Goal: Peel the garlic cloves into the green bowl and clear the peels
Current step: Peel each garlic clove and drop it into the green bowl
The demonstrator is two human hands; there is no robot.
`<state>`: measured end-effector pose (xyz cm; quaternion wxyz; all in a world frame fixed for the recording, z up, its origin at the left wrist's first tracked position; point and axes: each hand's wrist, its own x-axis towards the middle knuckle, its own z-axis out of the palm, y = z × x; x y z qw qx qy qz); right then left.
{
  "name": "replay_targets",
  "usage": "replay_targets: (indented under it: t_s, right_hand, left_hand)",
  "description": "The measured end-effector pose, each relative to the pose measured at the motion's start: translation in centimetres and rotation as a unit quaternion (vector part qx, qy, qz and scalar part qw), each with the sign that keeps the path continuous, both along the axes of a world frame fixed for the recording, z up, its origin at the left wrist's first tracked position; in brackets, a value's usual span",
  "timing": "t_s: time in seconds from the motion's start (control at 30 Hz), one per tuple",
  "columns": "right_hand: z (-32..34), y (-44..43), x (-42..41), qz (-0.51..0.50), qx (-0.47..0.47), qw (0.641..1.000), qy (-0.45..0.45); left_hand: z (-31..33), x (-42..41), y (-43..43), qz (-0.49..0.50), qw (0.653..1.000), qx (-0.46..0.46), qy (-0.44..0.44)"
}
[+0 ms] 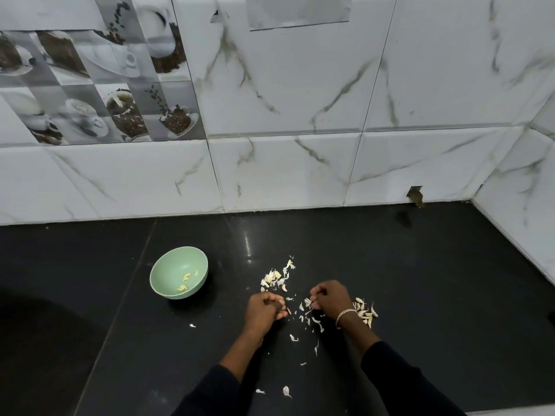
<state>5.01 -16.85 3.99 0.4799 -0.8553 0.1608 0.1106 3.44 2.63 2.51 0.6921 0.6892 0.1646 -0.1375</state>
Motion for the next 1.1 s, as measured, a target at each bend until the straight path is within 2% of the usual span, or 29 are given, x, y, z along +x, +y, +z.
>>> replay_targets:
  t_s: [0.1,0.2,0.43,0.63,0.73,0.8,0.83,0.9,0.93,1.0,1.1]
  right_hand:
    - [0.3,1.0,1.0,0.029,-0.056,0.998,-0.001]
    - [0.4,2.0,2.2,0.084,-0.181,0.980,-0.019]
    - [0.8,6.3,4.5,0.135,-0.161,0.978,-0.005]
    - [0.8,7.7,4.8,0.165,-0.232,0.959,-0.007]
    - [-0.1,7.2,4.6,0.160,-0.239,0.958,-0.023]
    - [-0.4,6.4,4.2,0.130,-0.191,0.972,-0.041]
    - [-0.4,6.0,3.9,0.106,-0.123,0.986,-0.044]
    - [0.2,5.2,3.1,0.039,0.093,0.995,-0.018]
    - [0.7,4.9,2.6,0.004,0.200,0.980,-0.007]
    - [1.7,4.3,1.8,-0.045,0.336,0.941,-0.006]
    - [2.9,3.9,0.8,-0.073,0.414,0.907,-0.022]
  left_hand:
    - [-0.3,0.1,0.2,0.006,1.000,0.006,0.007]
    - [-0.3,0.1,0.5,0.014,1.000,0.011,0.012]
    - [-0.2,0.3,1.6,0.020,0.999,0.036,0.012]
    - [-0.2,0.1,2.4,0.029,0.999,0.044,0.009]
    - [0.0,0.0,2.5,0.030,0.999,0.038,-0.001]
    - [0.3,0.1,2.4,0.029,0.999,0.033,-0.015]
    - [0.5,0.2,2.3,0.030,0.999,0.029,-0.025]
    - [1.1,0.3,2.1,0.028,0.998,0.018,-0.051]
    - [1.5,0.4,2.0,0.024,0.998,0.013,-0.063]
    - [2.2,0.7,1.6,0.015,0.997,0.001,-0.081]
    - [3.2,0.9,0.6,0.001,0.994,-0.014,-0.113]
